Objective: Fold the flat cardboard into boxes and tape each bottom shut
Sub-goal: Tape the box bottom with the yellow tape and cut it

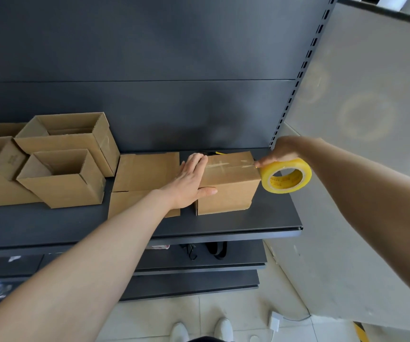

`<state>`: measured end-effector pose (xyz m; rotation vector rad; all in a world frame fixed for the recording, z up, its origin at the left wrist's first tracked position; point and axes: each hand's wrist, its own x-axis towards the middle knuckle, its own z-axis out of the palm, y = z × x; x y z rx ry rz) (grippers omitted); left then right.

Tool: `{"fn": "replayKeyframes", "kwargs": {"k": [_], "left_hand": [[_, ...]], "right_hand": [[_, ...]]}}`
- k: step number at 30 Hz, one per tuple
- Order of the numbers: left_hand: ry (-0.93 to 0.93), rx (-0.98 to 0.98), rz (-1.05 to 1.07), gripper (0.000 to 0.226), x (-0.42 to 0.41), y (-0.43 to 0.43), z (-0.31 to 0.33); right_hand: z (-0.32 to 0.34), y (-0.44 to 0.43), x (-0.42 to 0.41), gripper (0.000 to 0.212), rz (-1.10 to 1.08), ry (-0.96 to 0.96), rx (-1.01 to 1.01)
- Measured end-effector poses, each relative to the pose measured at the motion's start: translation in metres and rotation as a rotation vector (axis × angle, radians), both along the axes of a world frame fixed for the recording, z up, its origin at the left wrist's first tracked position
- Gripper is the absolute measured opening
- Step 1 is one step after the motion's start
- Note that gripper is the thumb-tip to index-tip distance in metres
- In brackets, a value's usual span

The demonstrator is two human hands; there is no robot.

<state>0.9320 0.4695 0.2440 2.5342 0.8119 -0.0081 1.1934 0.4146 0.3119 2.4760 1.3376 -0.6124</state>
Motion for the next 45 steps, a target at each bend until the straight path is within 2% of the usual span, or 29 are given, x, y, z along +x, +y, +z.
{"fn": "replayKeyframes", "kwargs": {"k": [2,4,7,11,16,21,24,27,31,33,37,40,45], "left_hand": [[0.006,-0.062,0.028,0.088,0.000,0.000,-0.002],[-0.020,-0.211,0.106,0.089,0.002,-0.003,-0.002],[-0.231,-0.454,0.359,0.081,0.016,-0.011,0.000],[-0.332,-0.548,0.680,0.076,0.038,-0.016,0.002],[-0.301,-0.532,0.818,0.059,0.046,-0.009,-0.003],[-0.258,-0.447,0.921,0.054,0.049,0.006,-0.010],[-0.263,-0.406,0.976,0.059,0.049,0.010,-0.014],[-0.209,-0.311,0.948,0.066,0.052,0.006,-0.008],[-0.077,0.138,0.803,0.066,0.064,-0.014,0.005],[-0.040,0.259,0.729,0.065,0.064,-0.023,0.008],[-0.013,0.185,0.531,0.077,0.064,-0.018,0.010],[0.052,0.160,0.383,0.079,0.060,-0.014,0.011],[-0.103,0.091,0.387,0.071,0.054,-0.028,0.014]], "right_hand": [[-0.001,0.000,0.002,0.067,0.001,0.011,0.002],[-0.003,0.000,0.003,0.066,-0.005,0.021,-0.009],[-0.009,-0.002,0.003,0.067,-0.006,0.040,-0.037],[-0.016,-0.006,0.004,0.074,-0.026,0.085,-0.058],[-0.020,-0.012,0.004,0.074,-0.072,0.168,-0.085],[-0.023,-0.018,0.000,0.084,-0.102,0.208,-0.098],[-0.027,-0.027,-0.004,0.086,-0.150,0.275,-0.088],[-0.028,-0.035,-0.008,0.078,-0.195,0.324,-0.061],[-0.031,-0.045,-0.014,0.076,-0.248,0.409,-0.034],[-0.032,-0.050,-0.020,0.074,-0.278,0.457,-0.015],[-0.033,-0.056,-0.035,0.080,-0.335,0.527,0.008],[-0.033,-0.056,-0.048,0.074,-0.358,0.606,0.038],[-0.034,-0.046,-0.076,0.056,-0.373,0.767,0.107]]}}
